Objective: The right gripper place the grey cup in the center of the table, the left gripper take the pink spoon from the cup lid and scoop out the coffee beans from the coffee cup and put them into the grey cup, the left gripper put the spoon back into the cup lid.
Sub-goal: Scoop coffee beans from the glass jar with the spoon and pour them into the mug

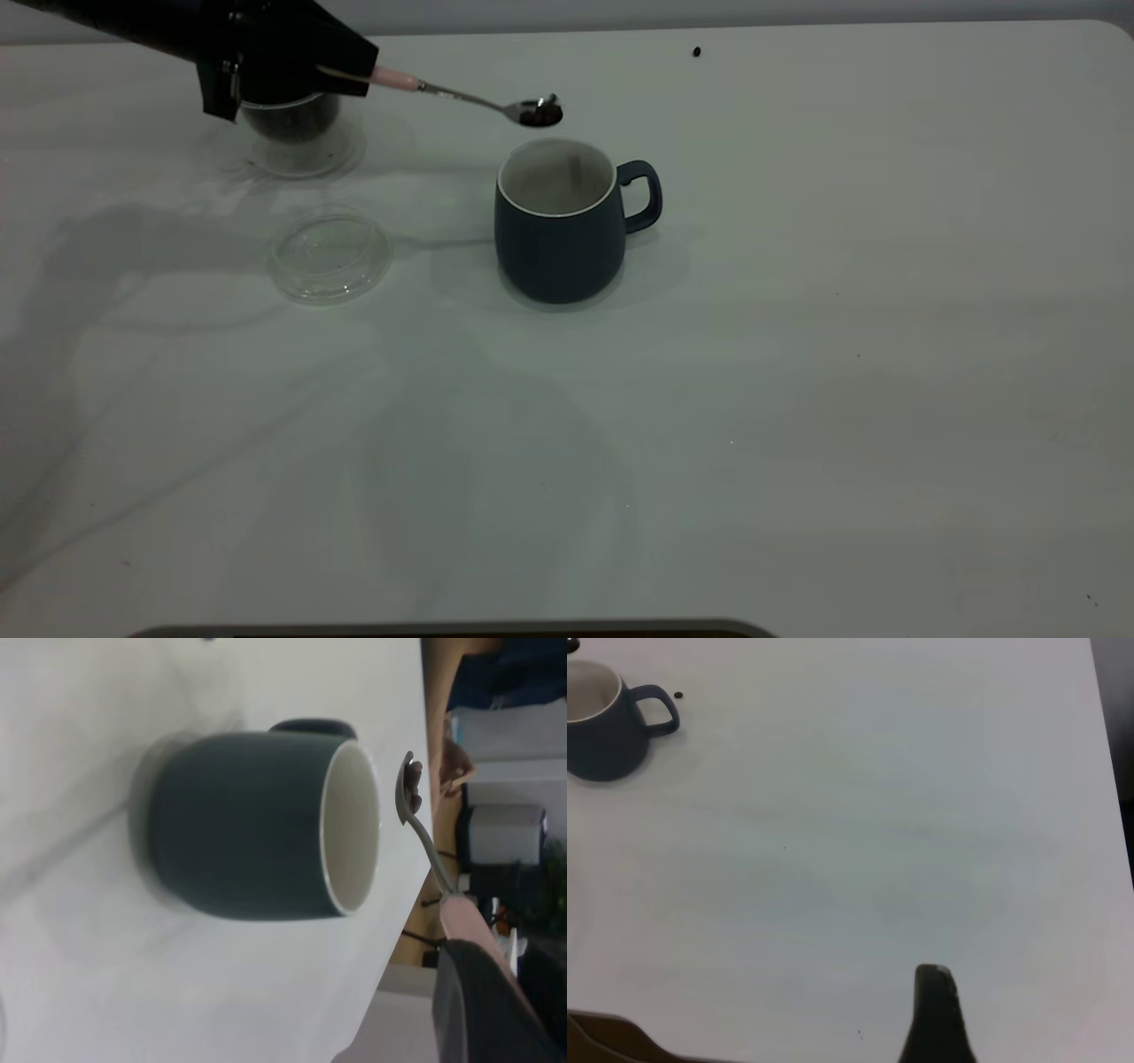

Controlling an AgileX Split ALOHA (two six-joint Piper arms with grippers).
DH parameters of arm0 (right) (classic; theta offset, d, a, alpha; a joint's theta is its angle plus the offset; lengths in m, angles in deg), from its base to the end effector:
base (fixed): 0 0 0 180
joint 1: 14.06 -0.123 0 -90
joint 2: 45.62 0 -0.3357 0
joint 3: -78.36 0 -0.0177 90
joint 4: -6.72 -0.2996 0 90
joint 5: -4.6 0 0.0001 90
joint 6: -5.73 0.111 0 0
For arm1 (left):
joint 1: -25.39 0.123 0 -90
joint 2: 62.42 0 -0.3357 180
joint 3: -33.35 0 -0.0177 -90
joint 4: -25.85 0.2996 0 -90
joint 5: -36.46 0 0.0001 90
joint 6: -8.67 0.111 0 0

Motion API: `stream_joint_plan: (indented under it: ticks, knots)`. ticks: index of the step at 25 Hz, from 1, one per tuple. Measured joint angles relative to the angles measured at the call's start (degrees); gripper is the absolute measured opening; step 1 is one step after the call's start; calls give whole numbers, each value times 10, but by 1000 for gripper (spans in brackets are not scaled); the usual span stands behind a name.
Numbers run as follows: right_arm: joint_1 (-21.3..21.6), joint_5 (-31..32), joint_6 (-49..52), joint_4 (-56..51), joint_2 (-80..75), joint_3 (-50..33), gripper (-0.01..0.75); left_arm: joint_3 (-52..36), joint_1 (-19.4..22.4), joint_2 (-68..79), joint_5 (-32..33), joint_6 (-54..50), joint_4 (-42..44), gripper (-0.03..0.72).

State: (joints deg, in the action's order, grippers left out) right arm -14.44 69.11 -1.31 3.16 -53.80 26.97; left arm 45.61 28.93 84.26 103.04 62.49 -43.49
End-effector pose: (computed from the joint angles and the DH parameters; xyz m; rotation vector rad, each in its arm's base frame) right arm 0.0088 0.0063 0.2757 -0.1433 2.1591 0.0092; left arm 0.5181 -0.0635 0.0539 0.1666 2.5701 -1.4410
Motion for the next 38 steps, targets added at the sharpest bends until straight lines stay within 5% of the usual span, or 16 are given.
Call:
stream_joint_plan:
  ticks: [24, 31, 38]
  knots:
    - [0, 0, 0, 0, 0, 0, 588, 0, -17, 0, -4, 199, 13, 125]
    - [0, 0, 0, 0, 0, 0, 588, 0, -30, 0, -66, 295, 11, 125]
    - [0, 0, 0, 0, 0, 0, 588, 0, -28, 0, -45, 294, -3, 125]
